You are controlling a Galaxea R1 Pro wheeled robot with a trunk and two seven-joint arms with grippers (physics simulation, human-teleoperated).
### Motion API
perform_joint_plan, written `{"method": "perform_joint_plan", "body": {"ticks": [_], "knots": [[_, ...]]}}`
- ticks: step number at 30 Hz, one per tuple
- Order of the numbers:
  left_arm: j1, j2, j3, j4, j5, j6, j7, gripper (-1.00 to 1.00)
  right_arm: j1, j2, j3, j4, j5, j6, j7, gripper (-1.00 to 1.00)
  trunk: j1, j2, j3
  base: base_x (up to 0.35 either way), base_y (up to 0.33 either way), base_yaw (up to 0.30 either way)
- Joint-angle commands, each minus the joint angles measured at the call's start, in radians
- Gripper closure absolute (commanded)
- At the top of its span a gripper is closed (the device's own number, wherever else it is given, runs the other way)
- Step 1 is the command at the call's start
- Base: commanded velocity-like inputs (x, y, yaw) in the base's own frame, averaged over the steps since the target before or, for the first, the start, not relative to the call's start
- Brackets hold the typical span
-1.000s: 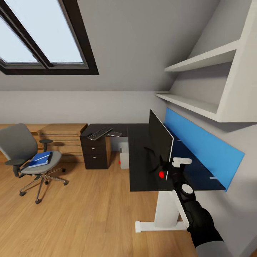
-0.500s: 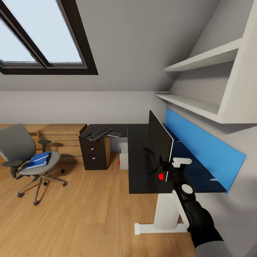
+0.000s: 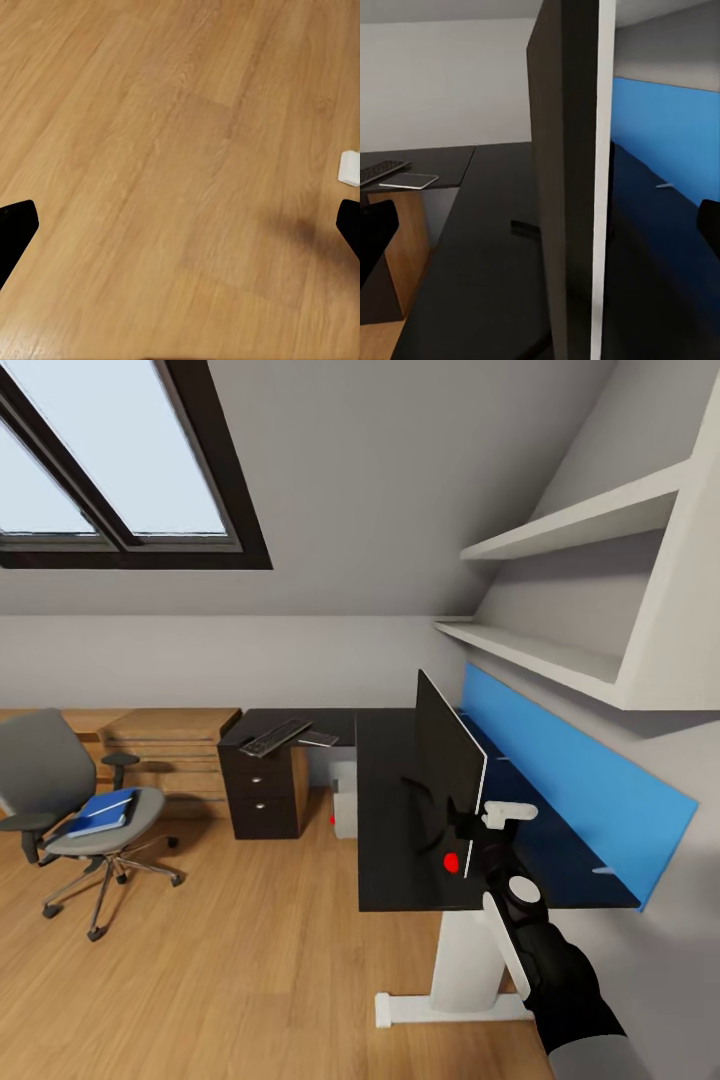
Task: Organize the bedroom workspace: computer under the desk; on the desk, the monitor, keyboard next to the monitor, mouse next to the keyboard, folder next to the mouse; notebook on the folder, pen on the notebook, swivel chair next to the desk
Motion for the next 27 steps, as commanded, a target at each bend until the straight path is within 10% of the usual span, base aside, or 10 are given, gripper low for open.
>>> {"method": "perform_joint_plan", "body": {"ticks": [1,27], "knots": [[-0.001,0.000,0.008,0.001,0.004,-0.002,-0.010,-1.00,-0.001,0.000,0.002,-0.002,-0.003,0.006,-0.006,-1.00,0.000,-0.001,-0.002,0.092,-0.002,0.000],[-0.001,0.001,0.008,0.001,0.005,-0.005,-0.010,-1.00,-0.001,0.000,0.002,0.000,-0.003,0.006,-0.006,-1.00,0.000,-0.001,-0.002,0.067,-0.013,0.000]]}}
